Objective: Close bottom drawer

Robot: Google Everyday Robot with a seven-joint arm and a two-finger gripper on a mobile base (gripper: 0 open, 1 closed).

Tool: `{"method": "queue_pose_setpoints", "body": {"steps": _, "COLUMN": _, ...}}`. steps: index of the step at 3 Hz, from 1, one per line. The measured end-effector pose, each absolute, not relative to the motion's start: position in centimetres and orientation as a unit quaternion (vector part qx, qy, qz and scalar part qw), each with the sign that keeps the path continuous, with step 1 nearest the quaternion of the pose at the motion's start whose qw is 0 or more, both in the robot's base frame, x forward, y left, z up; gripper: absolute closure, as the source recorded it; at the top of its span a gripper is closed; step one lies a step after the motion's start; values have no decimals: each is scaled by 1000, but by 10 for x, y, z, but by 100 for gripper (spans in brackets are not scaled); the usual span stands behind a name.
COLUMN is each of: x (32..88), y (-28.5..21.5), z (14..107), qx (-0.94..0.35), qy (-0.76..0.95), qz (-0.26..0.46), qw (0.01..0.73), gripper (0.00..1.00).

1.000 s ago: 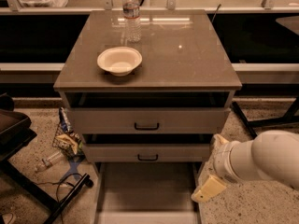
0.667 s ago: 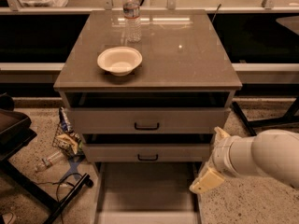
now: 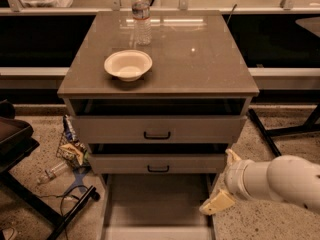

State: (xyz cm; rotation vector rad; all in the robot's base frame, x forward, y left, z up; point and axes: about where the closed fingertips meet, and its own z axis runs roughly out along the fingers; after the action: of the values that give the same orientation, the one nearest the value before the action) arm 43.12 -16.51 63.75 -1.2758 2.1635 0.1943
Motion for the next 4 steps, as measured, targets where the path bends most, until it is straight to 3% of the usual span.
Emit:
{"method": "queue_pose_setpoints", "body": {"steps": 2, "x": 433, "y": -186, "z": 517, "qx": -480, "qy": 782, "qz": 146, "qw": 369, "gripper": 0}}
{"method": "queue_pose_setpoints", "body": {"steps": 3, "x": 412, "y": -200, "z": 460, "qx": -477, "qy": 781, "qz": 176, "qw": 363, "gripper": 0}}
{"method": "queue_pose_setpoints", "body": {"steps": 4, "x": 364, "y": -227, "z": 403, "qx": -460, "qy": 797, "qz": 196, "qw": 339, "gripper": 21}}
